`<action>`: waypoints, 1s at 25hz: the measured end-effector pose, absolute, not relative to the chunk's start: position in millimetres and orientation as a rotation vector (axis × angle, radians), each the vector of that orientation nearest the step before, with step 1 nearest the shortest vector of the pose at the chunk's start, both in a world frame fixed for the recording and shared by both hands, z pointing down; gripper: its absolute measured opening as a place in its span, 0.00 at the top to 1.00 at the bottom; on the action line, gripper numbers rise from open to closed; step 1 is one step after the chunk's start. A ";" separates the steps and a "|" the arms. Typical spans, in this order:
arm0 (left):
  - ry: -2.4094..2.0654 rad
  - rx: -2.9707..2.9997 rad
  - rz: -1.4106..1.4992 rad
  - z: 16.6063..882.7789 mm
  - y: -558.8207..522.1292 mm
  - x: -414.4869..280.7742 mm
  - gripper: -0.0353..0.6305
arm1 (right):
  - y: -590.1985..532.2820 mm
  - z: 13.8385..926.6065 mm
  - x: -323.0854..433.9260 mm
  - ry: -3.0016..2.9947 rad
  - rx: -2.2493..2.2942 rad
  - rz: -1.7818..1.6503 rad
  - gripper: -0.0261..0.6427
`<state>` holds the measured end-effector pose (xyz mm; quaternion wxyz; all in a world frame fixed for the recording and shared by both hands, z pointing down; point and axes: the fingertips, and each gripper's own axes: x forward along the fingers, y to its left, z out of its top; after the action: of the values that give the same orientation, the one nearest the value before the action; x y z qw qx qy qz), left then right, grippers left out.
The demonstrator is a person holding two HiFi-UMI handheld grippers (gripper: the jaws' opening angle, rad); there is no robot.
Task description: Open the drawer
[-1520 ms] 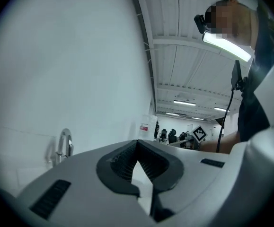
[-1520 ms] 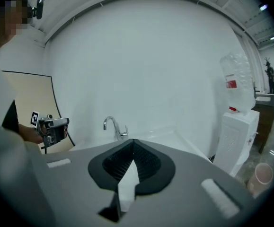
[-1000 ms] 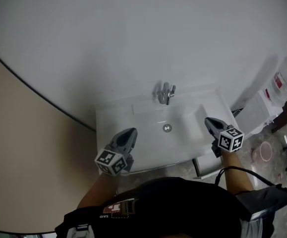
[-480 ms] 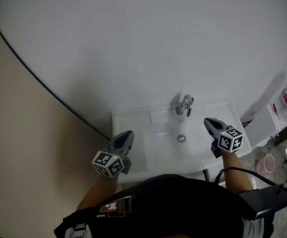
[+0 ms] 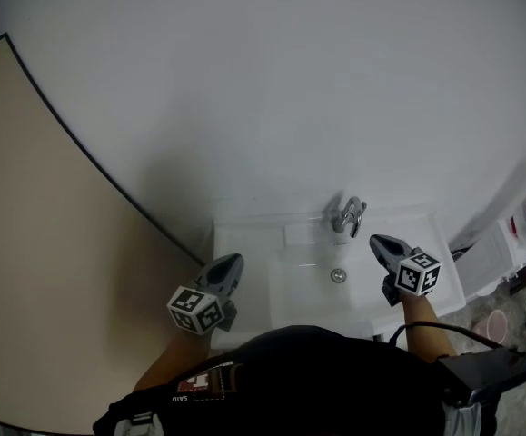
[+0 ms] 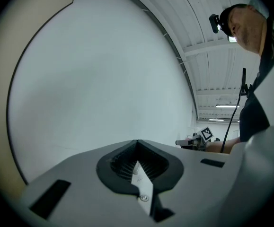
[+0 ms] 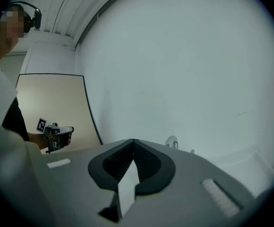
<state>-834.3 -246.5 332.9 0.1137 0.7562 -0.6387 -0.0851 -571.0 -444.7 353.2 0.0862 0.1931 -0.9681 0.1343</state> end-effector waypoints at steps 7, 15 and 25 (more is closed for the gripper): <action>-1.998 2.106 -0.277 338.5 -266.2 -780.7 0.95 | -477.1 379.2 -547.9 -2.882 0.351 0.484 0.96; -2.000 2.117 -0.253 341.6 -288.3 -749.8 0.95 | -503.9 381.0 -529.7 -2.910 0.351 0.536 0.96; -1.970 2.155 -0.252 339.3 -290.0 -767.3 0.95 | -495.5 381.6 -514.7 -2.945 0.459 0.613 0.96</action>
<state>-767.3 -290.0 339.3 0.1055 0.7312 -0.6684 -0.0857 -514.7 -495.5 381.6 0.0494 0.1507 -0.9666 0.2012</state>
